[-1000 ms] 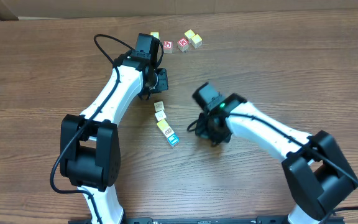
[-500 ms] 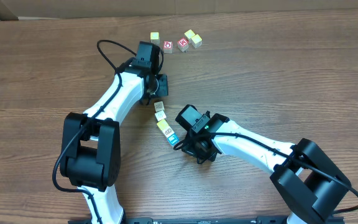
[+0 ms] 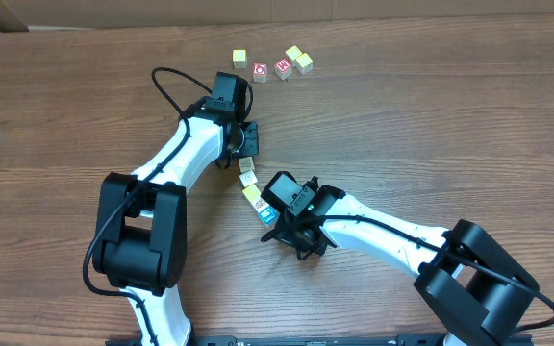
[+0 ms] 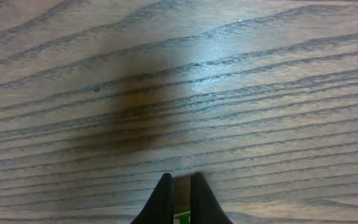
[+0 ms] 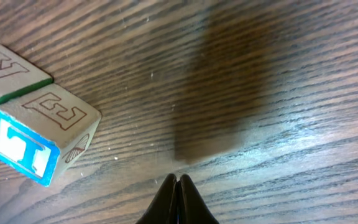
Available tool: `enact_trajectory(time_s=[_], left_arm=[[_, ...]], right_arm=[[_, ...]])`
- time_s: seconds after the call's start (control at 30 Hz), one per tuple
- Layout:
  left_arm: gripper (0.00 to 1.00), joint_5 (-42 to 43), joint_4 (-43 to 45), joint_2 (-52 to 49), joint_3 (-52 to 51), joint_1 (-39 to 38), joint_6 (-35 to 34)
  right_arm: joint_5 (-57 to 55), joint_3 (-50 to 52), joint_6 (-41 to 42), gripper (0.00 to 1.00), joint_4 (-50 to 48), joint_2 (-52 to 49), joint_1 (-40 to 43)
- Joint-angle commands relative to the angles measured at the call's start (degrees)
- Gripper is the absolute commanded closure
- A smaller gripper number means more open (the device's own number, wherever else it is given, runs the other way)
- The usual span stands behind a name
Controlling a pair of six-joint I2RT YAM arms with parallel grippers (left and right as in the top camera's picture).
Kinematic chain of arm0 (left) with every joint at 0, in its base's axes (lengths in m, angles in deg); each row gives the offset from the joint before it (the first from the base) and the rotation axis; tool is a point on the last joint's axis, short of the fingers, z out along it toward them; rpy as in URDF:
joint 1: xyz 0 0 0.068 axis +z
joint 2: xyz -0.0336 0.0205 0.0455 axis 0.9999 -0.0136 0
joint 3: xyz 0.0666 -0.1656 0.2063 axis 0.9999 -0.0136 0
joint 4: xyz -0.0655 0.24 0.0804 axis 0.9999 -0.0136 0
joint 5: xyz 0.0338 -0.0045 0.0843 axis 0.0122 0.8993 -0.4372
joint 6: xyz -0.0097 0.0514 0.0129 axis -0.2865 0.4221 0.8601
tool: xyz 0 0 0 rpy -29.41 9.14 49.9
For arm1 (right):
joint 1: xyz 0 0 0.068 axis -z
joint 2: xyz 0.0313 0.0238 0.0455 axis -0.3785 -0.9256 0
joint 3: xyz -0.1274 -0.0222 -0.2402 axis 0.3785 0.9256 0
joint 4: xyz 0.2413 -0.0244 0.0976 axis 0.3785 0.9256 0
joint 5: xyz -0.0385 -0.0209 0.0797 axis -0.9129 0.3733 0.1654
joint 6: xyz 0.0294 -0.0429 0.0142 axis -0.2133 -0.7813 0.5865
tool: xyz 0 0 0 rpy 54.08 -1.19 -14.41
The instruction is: Flip 5 blocks
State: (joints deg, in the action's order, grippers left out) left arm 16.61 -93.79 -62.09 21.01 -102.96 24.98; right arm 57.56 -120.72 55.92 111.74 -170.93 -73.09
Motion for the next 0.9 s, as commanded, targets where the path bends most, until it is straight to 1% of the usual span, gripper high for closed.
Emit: enact_trajectory(time_s=[0.0,0.17,0.33,0.63,0.87], left_arm=[[0.96,-1.3,0.1,0.3,-0.4,0.3,1.3],[0.96,-1.7,0.6,0.3,-1.0,0.3,1.3],[0.96,-1.5,2.2,0.3,-2.2,0.3,1.3],[0.96,-1.5,2.9,0.3,-2.6,0.3,1.3],[0.96,-1.1,2.2,0.3,-2.6,0.3,1.3]], right_arm=[[-1.0,0.5,2.4,0.96,-0.4,-0.1,-0.3],[-1.5,0.6,3.2,0.96,-2.5,-0.1,-1.1],[-6.1,0.6,6.1,0.96,-2.5,-0.1,-2.5],[-7.0,0.6,6.1,0.96,-7.1,-1.0,-3.7],[-7.0,0.6,6.1,0.96,-8.1,-3.1,-3.8]])
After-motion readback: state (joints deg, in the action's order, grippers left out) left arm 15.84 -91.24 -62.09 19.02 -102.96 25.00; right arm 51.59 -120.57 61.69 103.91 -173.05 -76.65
